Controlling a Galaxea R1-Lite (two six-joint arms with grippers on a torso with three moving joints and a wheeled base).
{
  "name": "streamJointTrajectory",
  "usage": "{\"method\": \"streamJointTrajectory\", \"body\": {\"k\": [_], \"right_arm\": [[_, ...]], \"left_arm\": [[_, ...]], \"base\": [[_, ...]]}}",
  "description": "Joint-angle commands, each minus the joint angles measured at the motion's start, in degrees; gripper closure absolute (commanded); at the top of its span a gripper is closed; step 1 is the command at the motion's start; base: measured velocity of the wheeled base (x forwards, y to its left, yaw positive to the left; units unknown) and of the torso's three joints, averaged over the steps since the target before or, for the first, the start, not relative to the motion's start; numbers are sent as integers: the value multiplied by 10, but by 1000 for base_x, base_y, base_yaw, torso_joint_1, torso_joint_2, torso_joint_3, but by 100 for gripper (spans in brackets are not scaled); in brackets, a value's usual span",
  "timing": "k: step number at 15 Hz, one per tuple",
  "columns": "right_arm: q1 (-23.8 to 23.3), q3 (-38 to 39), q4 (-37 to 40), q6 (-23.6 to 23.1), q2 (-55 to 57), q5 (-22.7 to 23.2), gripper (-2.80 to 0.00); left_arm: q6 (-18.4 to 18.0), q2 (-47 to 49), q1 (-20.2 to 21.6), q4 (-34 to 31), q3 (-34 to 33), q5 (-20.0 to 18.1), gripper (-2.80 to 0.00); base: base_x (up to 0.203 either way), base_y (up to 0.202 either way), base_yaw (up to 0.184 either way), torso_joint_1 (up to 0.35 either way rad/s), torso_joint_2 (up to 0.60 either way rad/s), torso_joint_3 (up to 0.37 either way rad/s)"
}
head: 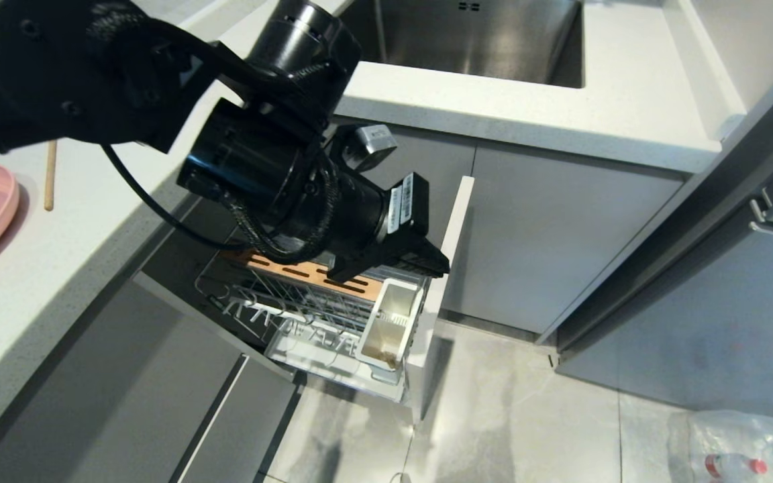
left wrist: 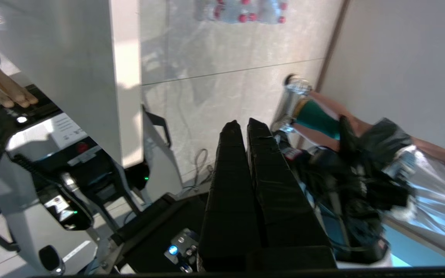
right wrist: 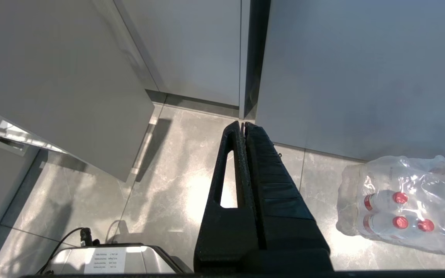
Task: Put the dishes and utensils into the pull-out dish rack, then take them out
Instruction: Close the cupboard
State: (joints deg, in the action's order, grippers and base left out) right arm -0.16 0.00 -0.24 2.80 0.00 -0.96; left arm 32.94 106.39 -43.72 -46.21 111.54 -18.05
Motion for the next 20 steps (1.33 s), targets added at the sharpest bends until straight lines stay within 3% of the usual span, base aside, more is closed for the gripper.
{"method": "streamJointTrajectory", "body": {"k": [1, 5, 7, 20], "right_arm": [[0, 0, 0, 0, 1, 0, 0], [0, 0, 0, 0, 0, 0, 0], [0, 0, 0, 0, 1, 0, 0], [0, 0, 0, 0, 0, 0, 0]], "left_arm": [[2, 30, -10, -2, 0, 21, 0], [15, 73, -48, 28, 0, 134, 0], [29, 86, -54, 47, 0, 168, 0], [34, 137, -92, 79, 0, 401, 0]], "base": [[0, 0, 0, 0, 0, 0], [0, 0, 0, 0, 0, 0], [0, 0, 0, 0, 0, 0], [0, 0, 0, 0, 0, 0]]}}
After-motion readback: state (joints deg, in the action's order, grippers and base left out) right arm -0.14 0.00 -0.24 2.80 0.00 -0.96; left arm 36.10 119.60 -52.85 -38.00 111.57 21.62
